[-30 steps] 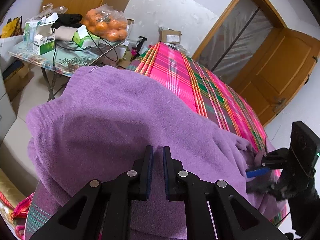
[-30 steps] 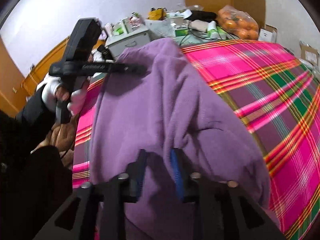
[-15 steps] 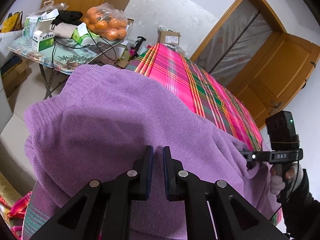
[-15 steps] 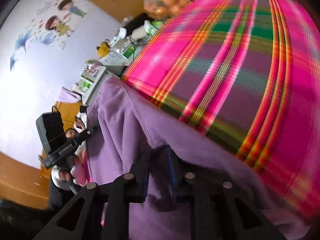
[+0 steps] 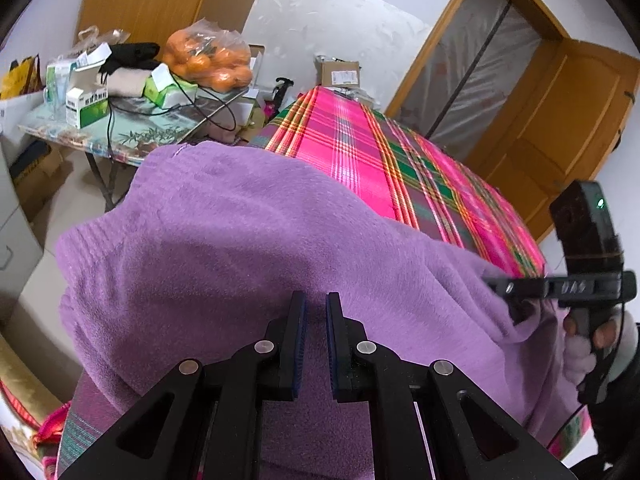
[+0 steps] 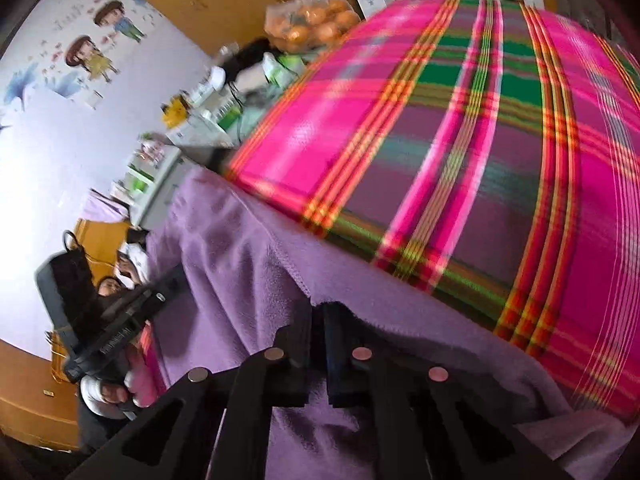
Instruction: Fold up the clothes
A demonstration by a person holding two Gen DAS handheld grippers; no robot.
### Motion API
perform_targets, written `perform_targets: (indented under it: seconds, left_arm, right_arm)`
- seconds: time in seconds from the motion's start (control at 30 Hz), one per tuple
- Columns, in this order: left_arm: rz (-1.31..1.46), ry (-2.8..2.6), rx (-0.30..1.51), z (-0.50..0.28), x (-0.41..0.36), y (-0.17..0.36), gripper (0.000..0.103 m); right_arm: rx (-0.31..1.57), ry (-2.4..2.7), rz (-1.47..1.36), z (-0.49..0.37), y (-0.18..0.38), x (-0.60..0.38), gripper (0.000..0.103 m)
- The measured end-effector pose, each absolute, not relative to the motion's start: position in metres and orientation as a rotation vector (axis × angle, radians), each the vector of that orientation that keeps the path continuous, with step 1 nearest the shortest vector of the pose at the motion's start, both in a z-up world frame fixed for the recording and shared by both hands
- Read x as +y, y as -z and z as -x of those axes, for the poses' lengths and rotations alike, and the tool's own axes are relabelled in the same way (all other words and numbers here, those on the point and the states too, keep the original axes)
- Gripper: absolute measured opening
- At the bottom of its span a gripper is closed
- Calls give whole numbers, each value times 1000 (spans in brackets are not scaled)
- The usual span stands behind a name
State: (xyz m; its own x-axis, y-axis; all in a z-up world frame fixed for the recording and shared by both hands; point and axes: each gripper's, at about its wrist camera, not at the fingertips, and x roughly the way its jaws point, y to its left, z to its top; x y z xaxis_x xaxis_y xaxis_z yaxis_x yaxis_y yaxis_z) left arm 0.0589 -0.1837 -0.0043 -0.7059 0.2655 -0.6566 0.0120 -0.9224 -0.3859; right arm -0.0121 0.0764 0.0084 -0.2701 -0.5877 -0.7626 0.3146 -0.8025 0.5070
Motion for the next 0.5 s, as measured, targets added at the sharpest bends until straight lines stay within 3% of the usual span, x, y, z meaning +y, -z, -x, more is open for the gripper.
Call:
perform_targets:
  seconds: [0.23,0.5]
  left_arm:
    - [1127,-2709,-581,-59,-186,6,10]
    - [1130,-2699,-589,-57,-188,6,10]
  right_arm:
    - [-475,2164,-1308,38,-36,107,5]
    - [-509,2098,-1470,73,8,109,5]
